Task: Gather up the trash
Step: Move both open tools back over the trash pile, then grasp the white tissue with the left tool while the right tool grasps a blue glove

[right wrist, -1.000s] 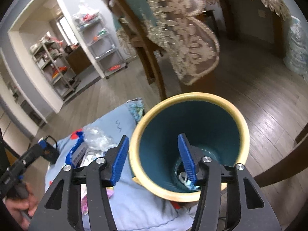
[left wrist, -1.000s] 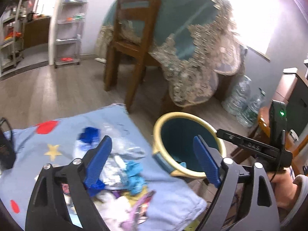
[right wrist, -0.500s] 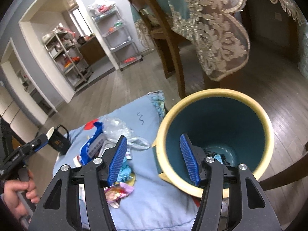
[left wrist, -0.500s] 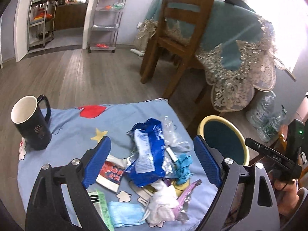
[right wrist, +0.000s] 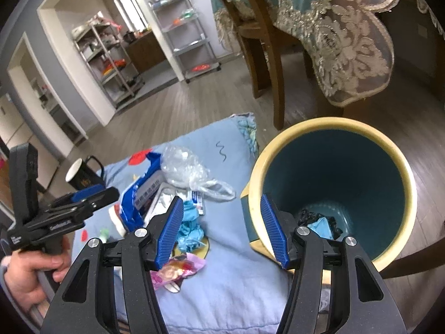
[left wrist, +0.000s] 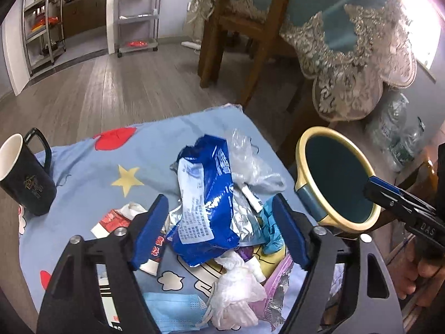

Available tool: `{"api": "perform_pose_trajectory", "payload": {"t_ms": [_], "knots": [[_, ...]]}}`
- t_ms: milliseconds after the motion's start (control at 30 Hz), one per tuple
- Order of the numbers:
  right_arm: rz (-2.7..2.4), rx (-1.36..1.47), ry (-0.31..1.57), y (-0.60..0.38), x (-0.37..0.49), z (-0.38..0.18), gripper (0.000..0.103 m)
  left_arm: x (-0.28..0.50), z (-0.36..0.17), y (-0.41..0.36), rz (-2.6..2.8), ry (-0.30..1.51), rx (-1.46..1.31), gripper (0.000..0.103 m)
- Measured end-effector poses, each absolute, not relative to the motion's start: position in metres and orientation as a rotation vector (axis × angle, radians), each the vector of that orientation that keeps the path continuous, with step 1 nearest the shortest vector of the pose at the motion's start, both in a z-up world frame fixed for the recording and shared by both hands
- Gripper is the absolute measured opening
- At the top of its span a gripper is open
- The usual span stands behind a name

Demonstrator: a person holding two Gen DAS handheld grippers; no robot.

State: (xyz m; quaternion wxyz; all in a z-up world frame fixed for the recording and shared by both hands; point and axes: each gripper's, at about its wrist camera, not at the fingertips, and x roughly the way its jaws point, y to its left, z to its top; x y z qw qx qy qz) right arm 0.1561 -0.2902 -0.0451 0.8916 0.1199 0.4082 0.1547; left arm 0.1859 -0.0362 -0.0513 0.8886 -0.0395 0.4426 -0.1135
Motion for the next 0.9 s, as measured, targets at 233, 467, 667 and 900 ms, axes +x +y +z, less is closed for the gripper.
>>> {"api": "perform_pose_trajectory", "payload": {"t_ms": [233, 467, 667, 900], "knots": [[0.385, 0.208, 0.914, -0.27, 0.161, -0.061, 0.059, 0.174, -0.056, -0.041, -0.216, 0.928, -0.04, 0.072], [0.442, 0.184, 0.97, -0.243, 0.168, -0.077, 0.059, 0.139, -0.07, -0.043, -0.251, 1.01, -0.04, 0.069], [0.472, 0.181, 1.016, -0.223, 0.179, -0.093, 0.059, 0.132, -0.096, -0.041, -0.285, 1.113, -0.041, 0.05], [0.494, 0.22, 1.078, -0.216, 0.191, -0.111, 0.048, 0.132, -0.106, -0.036, -0.335, 1.154, -0.103, 0.021]]}}
